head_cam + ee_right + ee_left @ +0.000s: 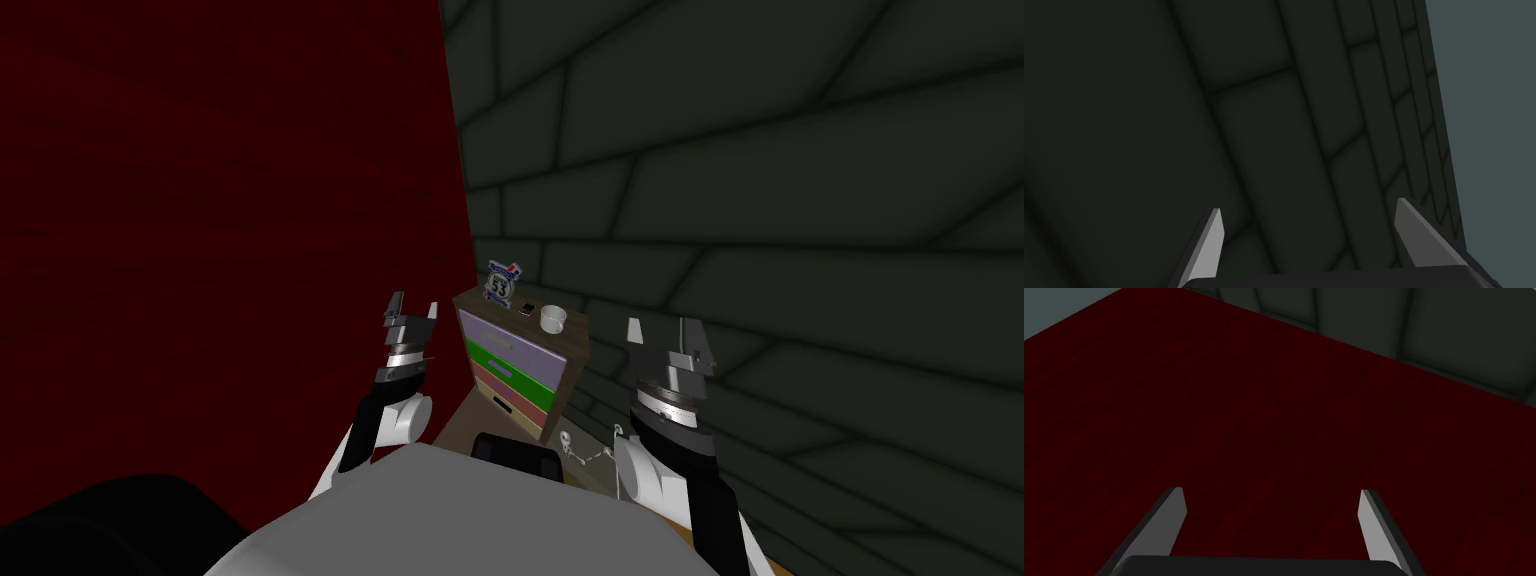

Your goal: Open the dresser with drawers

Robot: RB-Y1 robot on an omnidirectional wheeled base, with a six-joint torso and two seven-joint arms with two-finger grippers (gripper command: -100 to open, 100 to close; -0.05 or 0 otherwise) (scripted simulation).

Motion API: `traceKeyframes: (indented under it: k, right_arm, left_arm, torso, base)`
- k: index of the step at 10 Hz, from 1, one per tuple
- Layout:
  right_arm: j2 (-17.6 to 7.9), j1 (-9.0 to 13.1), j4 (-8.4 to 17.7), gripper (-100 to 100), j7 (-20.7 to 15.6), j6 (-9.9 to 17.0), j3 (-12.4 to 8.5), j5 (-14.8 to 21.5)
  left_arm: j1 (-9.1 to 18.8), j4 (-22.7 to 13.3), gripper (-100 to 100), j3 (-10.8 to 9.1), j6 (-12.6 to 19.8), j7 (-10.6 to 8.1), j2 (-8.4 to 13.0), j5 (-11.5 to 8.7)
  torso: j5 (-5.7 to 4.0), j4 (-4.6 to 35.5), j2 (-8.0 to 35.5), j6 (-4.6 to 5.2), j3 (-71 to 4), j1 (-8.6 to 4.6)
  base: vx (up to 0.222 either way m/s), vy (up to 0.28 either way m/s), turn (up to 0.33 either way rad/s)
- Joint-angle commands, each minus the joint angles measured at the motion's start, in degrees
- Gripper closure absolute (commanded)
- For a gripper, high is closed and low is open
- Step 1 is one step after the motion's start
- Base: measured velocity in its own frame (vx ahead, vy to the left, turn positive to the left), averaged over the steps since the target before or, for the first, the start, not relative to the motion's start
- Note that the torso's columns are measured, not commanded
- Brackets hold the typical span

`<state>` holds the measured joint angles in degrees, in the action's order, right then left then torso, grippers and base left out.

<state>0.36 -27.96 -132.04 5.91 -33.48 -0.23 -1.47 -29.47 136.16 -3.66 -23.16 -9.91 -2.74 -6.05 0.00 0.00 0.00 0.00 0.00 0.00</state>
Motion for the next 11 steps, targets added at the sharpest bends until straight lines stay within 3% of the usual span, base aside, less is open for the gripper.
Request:
traceKeyframes:
  k: [1, 9, 10, 11]
  right_arm:
    - [0.0, 0.0, 0.0, 0, 0.0, 0.0, 0.0, 0.0]
    - [0.0, 0.0, 0.0, 0, 0.0, 0.0, 0.0, 0.0]
    - [0.0, 0.0, 0.0, 0, 0.0, 0.0, 0.0, 0.0]
    - [0.0, 0.0, 0.0, 0, 0.0, 0.0, 0.0, 0.0]
  left_arm:
    - [0.0, 0.0, 0, 0.00, 0.0, 0.00, 0.0, 0.0]
    - [0.0, 0.0, 0, 0.00, 0.0, 0.00, 0.0, 0.0]
    - [0.1, -0.6, -100, 0.21, -0.2, -0.10, 2.9, 0.1]
    - [0.2, -1.3, -100, 0.42, -0.4, -0.20, 4.6, 0.2]
  torso:
    - [0.00, 2.3, 2.3, 0.00, -4.7, 0.00]
    - [0.00, 35.4, 35.4, 0.00, -70.7, 0.00]
    - [0.00, 39.6, 39.6, 0.00, -79.2, 0.00]
    - [0.01, 41.5, 41.5, 0.00, -83.1, 0.02]
  base:
    - [0.000, 0.000, 0.000]
    - [0.000, 0.000, 0.000]
    - [0.010, 0.000, 0.003]
    - [0.011, 0.002, 0.005]
